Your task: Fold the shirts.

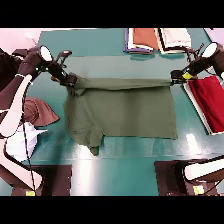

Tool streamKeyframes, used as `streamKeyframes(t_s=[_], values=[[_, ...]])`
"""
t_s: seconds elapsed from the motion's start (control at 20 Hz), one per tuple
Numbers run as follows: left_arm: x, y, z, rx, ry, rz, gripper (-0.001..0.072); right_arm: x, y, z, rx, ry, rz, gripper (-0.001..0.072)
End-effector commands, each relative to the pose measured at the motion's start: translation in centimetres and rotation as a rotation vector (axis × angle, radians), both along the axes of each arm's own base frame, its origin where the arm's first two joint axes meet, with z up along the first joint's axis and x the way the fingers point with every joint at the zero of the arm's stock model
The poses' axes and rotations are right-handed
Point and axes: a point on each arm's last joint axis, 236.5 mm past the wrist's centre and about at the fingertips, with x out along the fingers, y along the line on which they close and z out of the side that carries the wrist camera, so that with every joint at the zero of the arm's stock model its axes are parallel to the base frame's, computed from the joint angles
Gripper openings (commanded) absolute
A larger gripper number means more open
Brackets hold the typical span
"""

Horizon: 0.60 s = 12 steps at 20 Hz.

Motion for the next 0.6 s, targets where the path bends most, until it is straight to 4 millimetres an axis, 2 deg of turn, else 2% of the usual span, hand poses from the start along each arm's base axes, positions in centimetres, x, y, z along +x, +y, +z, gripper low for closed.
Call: streamKeyframes(t_s=[0.0,0.1,0.15,0.2,0.25,0.3,0.45,0.55], values=[[-2.0,0.4,-2.5,0.012,0.075,-0.004,0.0023,-1.8,0.1,-1.7,-0.001,0.04,-0.006,0.0018],[-2.1,0.3,-2.4,0.012,0.08,-0.001,0.0024,-2.3,0.2,-2.1,0.006,0.057,-0.006,0.0026],[-2.3,0.4,-2.4,0.013,0.089,0.001,0.0025,-2.3,0.3,-2.1,0.01,0.059,-0.005,0.0127],[-2.5,0.4,-2.3,0.014,0.098,0.002,0.0131,-2.3,0.3,-2.0,0.01,0.059,-0.005,0.0274],[-2.7,0.4,-2.0,0.014,0.103,0.002,0.0407,-2.5,0.4,-1.9,0.011,0.063,-0.003,0.0294],[-2.7,0.5,-1.4,0.014,0.095,0.012,0.0495,-2.7,0.4,-1.5,0.011,0.064,0.0,0.0293],[-2.5,0.7,3.3,0.005,-0.005,0.025,0.0496,-4.7,-0.3,0.3,0.006,0.059,0.015,0.0293],[-3.4,0.8,6.5,-0.005,-0.067,0.026,0.0497,-7.7,-1.7,0.5,0.011,0.074,-0.027,0.0293]])
